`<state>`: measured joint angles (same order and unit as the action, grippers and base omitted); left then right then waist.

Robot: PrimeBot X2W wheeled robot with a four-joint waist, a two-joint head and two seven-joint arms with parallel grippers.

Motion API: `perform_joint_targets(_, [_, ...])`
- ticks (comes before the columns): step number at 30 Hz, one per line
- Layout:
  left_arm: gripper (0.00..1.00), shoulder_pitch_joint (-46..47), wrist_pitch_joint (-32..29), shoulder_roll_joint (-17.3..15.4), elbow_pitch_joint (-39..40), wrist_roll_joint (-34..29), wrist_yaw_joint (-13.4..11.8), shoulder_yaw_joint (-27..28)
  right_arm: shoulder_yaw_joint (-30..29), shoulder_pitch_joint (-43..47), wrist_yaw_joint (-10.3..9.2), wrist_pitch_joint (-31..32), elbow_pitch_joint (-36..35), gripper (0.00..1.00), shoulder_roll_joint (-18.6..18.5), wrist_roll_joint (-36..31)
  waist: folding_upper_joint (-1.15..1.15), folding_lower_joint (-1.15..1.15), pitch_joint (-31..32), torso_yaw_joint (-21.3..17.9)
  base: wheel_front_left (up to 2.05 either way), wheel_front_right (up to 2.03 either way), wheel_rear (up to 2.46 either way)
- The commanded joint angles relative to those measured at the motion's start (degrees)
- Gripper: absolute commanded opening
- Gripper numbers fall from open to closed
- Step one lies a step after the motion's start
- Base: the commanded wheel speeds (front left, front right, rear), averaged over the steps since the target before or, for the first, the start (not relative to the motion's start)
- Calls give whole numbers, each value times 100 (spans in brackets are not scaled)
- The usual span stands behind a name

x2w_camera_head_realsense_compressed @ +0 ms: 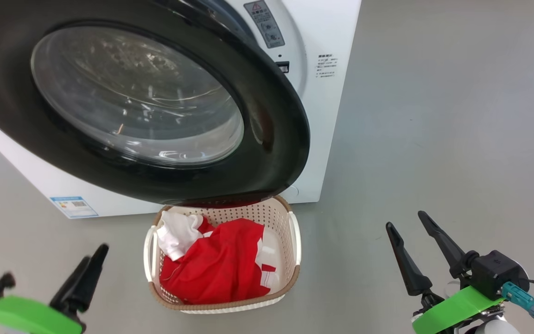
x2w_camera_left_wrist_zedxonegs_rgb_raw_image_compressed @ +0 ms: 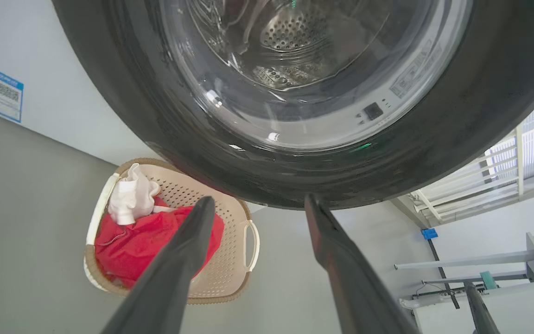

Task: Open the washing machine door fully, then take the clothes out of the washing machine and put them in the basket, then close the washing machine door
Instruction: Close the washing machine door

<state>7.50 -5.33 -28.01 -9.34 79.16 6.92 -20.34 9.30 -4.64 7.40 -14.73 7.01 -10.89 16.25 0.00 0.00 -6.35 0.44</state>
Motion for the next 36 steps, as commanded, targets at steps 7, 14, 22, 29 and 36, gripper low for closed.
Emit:
perform_joint_targets(7, [100, -340, 969, -25, -471, -206, 57, 51, 43, 119, 9, -27, -141, 100, -66, -7, 0, 0, 78, -158, 0, 0, 0])
perform_joint_targets(14, [100, -400, 1819, 154, -971, -872, 57, -284, -46, 222, 9, -27, -127, 100, -52, 1, 0, 0, 127, -259, 0, 0, 0])
perform_joint_targets(22, [100, -353, 2029, 634, -1287, -2551, -13, 345, -154, 299, 9, -27, -137, 100, -26, -12, 0, 0, 153, -286, 0, 0, 0])
perform_joint_targets(29, [100, -735, 2032, 1416, -670, -4681, -14, 1670, -209, 340, 9, -27, -142, 100, -6, -19, 0, 0, 197, -303, 0, 0, 0])
perform_joint_targets(36, [100, -993, 2032, 2025, -11, -6155, 29, 2405, -260, 394, 9, -27, -149, 100, 5, -20, 0, 0, 229, -328, 0, 0, 0])
